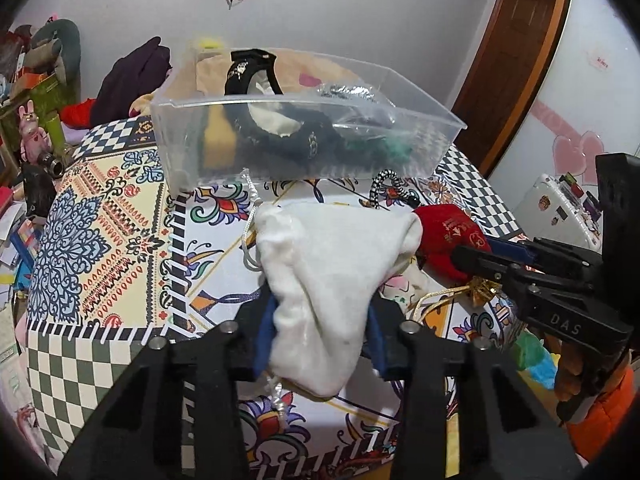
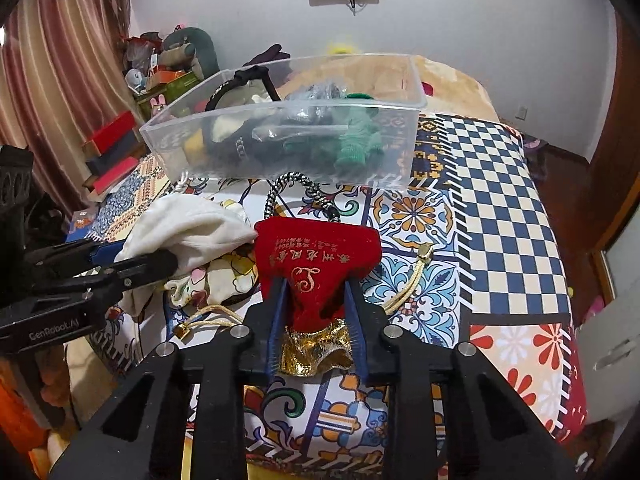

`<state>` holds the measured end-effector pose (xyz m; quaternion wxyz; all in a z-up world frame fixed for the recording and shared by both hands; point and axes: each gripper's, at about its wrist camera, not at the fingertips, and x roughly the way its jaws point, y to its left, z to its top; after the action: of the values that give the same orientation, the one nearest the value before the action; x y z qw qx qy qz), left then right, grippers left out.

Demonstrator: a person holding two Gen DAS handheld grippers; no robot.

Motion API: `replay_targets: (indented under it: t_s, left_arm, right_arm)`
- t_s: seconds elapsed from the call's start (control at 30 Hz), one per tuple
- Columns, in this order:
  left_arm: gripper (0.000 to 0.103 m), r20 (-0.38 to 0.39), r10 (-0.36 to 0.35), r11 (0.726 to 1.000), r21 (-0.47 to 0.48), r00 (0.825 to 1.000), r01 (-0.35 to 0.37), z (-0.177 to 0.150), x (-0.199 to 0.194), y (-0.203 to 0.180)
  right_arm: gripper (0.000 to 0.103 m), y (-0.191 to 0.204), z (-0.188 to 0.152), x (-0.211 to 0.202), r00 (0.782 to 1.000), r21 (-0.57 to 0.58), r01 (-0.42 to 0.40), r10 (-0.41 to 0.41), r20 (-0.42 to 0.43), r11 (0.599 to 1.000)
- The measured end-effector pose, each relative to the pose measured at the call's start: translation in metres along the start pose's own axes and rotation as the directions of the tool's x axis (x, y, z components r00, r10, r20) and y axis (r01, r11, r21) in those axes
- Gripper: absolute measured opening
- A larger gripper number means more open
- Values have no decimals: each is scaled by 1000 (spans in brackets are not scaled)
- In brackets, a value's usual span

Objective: Organize soft objects
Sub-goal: 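Grasp the white cloth bag with the left tool while the right tool grasps the red pouch, then carry the white bag with the left tool while the right tool carries the red pouch to the box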

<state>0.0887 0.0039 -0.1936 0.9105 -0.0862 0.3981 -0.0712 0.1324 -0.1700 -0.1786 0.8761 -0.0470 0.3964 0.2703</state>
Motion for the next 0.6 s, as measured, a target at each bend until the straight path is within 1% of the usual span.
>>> replay_targets:
  t_s: [0.07,0.17,0.4,0.6]
  left_arm:
    - [33,8,2,1000,-1,1000,-2,1,-4,1]
    - [31,26,-2,1000,-7,1000,2,5,-12,4]
    - [30,106,-14,1000,-9,994,15,26,-37,5]
    - [30,187,-6,1000,13,982,3,51,-54,2]
  right_arm:
    - [23,-1,1,-5,1000,3,-4,4,10,1000]
    - [23,0,6,-13,999,5,-6,6,33,1000]
    - [23,3,18,-33,995,0,-7,7,95,1000]
    - [23,11,39,-47,987,-22,-6,10,162,1000]
